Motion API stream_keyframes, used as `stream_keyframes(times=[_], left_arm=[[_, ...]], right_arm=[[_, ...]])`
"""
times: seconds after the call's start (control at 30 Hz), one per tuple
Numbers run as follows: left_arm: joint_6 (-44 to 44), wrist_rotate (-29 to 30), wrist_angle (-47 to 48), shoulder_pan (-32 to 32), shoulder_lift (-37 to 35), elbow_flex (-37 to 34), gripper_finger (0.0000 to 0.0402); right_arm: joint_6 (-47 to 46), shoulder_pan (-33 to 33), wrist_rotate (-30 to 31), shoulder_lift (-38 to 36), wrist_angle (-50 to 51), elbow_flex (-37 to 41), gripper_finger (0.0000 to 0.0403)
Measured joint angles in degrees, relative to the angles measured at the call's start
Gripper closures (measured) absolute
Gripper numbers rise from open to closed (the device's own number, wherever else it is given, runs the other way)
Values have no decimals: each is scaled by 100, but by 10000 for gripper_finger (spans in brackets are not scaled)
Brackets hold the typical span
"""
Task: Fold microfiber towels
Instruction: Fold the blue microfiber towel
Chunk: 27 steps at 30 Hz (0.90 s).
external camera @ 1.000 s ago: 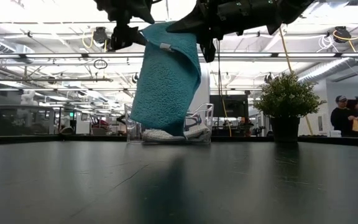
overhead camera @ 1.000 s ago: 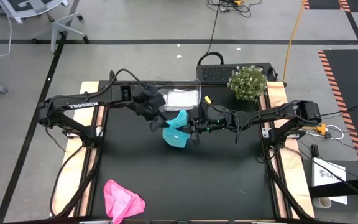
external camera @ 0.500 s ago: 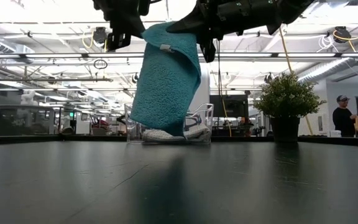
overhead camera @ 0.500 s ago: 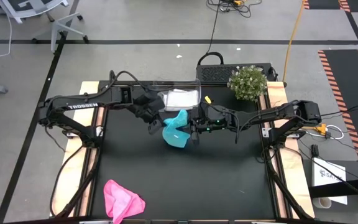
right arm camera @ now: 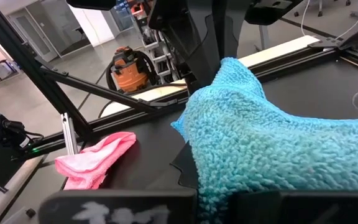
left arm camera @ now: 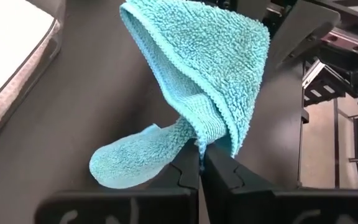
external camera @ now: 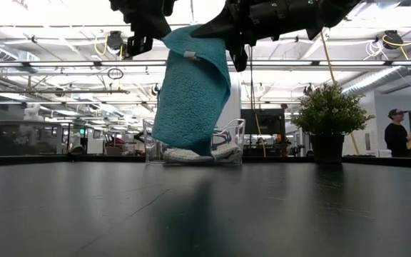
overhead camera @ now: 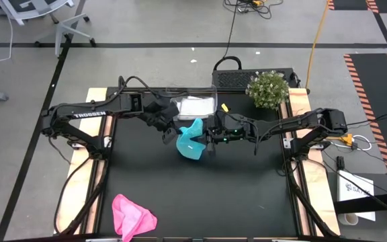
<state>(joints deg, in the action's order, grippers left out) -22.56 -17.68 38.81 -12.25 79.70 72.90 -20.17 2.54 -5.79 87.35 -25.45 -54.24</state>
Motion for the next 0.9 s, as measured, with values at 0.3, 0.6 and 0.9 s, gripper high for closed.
stream_keyframes(times=[0.3,0.6,0.9], left_arm=[[-22,23,-16,-4,0,0,316],[15,-10,-279,-9,0,0,255],[-75,-296,-94,-11,-154,-4,243]], right_arm=[[-5,0,1,-2,0,0,403],[-10,0,1,-2,0,0,403],[-12,0,1,-2,2,0,403]])
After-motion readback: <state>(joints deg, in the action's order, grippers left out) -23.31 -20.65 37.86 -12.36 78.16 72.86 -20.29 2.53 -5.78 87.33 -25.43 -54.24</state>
